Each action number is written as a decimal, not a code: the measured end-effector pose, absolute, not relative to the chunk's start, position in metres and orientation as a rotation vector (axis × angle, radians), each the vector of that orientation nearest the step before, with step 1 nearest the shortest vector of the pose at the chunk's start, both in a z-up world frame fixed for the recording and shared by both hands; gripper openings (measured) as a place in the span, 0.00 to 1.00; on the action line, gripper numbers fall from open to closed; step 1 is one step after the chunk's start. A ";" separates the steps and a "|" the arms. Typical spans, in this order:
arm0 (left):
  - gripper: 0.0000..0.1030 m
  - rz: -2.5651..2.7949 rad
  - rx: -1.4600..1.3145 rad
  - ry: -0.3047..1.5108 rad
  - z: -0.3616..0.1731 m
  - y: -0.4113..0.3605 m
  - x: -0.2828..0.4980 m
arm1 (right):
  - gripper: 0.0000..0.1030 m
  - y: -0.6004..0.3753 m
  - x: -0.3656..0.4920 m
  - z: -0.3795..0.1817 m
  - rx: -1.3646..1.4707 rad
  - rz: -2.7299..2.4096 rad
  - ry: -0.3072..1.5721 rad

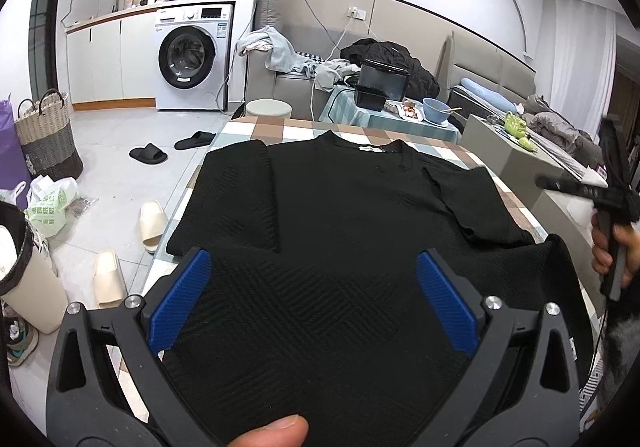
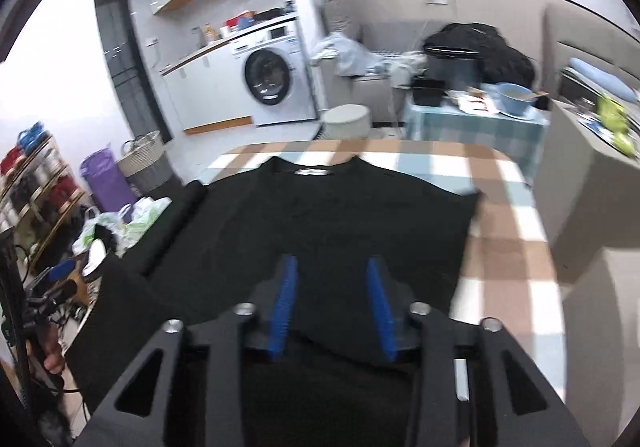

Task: Fold small clothes

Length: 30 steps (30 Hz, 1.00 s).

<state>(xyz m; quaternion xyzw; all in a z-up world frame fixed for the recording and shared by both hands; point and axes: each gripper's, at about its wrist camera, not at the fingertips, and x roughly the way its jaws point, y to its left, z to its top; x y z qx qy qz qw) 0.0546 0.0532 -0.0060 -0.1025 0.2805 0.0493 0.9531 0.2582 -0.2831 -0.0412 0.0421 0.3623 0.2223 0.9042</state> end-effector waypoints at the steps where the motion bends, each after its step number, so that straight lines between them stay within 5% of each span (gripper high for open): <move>1: 0.99 0.099 -0.214 0.568 -0.006 0.054 0.054 | 0.39 -0.296 0.256 -0.047 0.103 0.413 0.780; 7: 0.99 0.105 -0.232 0.572 -0.006 0.056 0.058 | 0.39 -0.362 0.234 -0.104 0.296 0.303 1.000; 17: 0.99 0.115 -0.191 0.579 -0.005 0.047 0.060 | 0.39 -0.360 0.231 -0.142 0.372 0.335 1.036; 21: 0.99 0.172 -0.174 0.586 -0.005 0.051 0.057 | 0.15 -0.351 0.237 -0.139 0.324 0.309 0.986; 30: 0.99 0.266 -0.229 0.598 -0.008 0.085 0.046 | 0.10 -0.368 0.250 -0.129 0.305 0.222 0.965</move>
